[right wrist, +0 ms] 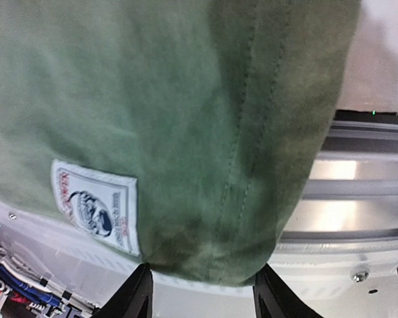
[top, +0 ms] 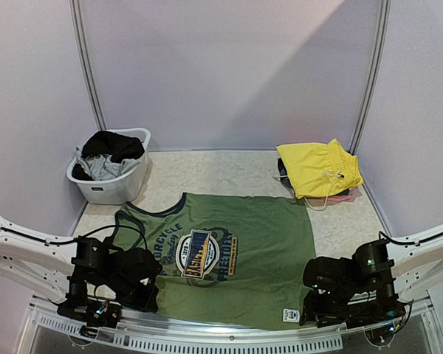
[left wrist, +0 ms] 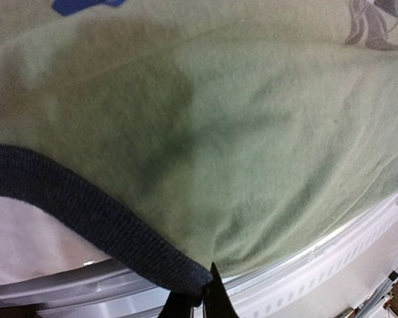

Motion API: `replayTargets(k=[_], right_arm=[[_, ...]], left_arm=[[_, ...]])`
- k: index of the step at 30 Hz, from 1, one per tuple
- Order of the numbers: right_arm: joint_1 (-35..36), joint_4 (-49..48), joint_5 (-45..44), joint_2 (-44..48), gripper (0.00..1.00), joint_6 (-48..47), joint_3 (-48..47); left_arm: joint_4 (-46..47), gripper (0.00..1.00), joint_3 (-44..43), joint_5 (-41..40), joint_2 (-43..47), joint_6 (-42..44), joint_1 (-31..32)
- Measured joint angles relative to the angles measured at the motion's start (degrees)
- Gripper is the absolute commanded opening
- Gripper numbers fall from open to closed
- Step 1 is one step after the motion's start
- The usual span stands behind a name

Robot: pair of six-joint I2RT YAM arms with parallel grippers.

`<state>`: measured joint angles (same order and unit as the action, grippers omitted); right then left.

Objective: Fold and stack the mixed laundry pile
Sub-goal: Pick up the flattened tank top from the center of the board.

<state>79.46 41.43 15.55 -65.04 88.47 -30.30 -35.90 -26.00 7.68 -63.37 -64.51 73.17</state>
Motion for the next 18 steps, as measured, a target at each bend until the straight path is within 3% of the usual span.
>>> replayTargets(k=[9,18], right_arm=[[0.9,-0.9,-0.3,-4.3,0.49,0.5,-1.1],[1.2,0.7,-3.6,0.5,0.31,3.8,0.8]], left_arm=[[-0.2,0.0,0.0,0.0,0.1,0.0,0.0],[-0.9,0.0,0.0,-0.2,0.5,0.4,0.0]])
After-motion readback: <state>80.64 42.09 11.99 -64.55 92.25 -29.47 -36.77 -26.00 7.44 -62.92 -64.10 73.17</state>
